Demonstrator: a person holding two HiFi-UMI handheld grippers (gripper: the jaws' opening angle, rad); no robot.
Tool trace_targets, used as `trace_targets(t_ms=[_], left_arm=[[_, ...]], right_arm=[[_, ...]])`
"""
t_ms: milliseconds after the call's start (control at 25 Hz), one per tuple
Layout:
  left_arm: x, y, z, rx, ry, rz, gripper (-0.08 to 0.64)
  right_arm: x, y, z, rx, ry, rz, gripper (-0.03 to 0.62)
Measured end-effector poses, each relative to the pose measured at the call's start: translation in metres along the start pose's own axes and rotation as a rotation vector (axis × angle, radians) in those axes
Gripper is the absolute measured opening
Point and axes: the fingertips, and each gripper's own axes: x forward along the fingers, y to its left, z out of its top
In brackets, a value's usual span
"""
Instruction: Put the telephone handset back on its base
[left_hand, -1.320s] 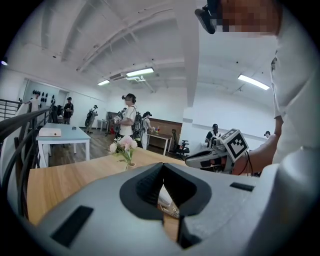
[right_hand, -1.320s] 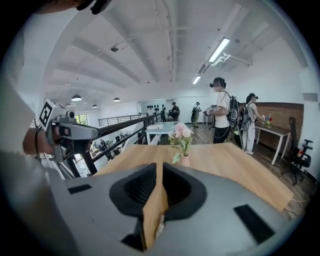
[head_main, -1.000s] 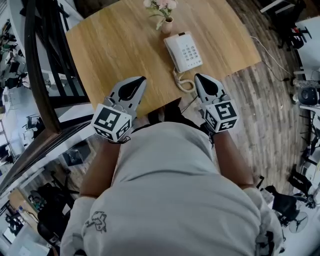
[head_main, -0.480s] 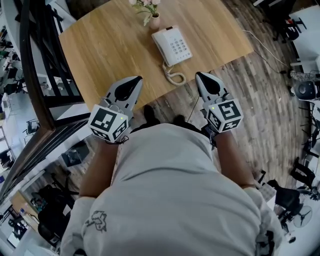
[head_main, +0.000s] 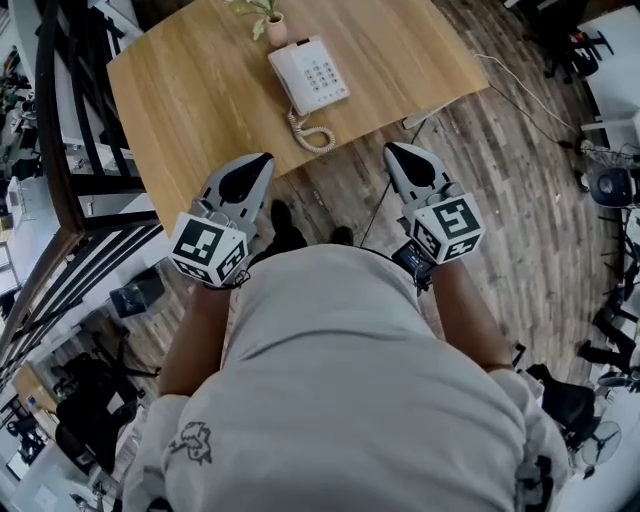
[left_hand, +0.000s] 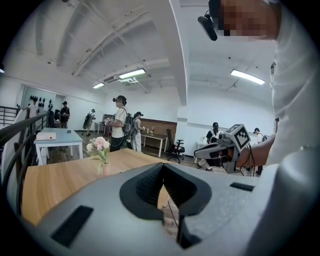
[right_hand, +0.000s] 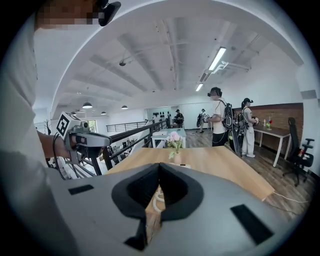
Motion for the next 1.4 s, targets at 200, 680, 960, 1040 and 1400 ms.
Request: trace_targets(t_ms=[200, 680, 960, 1040, 1400], left_arm=[[0.001, -0.048, -0.006, 0.001, -0.001, 0.028, 0.006], [-0.021, -0.097, -0.006, 0.026, -0.006, 0.081, 0.006], [-0.05, -0.085, -0.01, 0.045, -0.001, 0.083, 0.006], [-0.061, -0.079, -0.012, 0.039, 0.005, 0.081, 0.006], [-0.122, -0.052, -0.021, 0.023, -0.005, 0.051, 0.006]], right_arm=[[-0.038, -0.007, -0.015, 0.0, -0.007, 0.049, 0.006], [-0.08, 0.004, -0.03, 0.012, -0.047, 0.137, 0.006], [-0.085, 0.028, -0.022, -0.003, -0.079, 0.142, 0.006], [-0.085, 0.038, -0.019, 0.0, -0.082, 0.135, 0.006], [-0.067, 0.108, -0.004, -0.006, -0.088, 0.117, 0.006]])
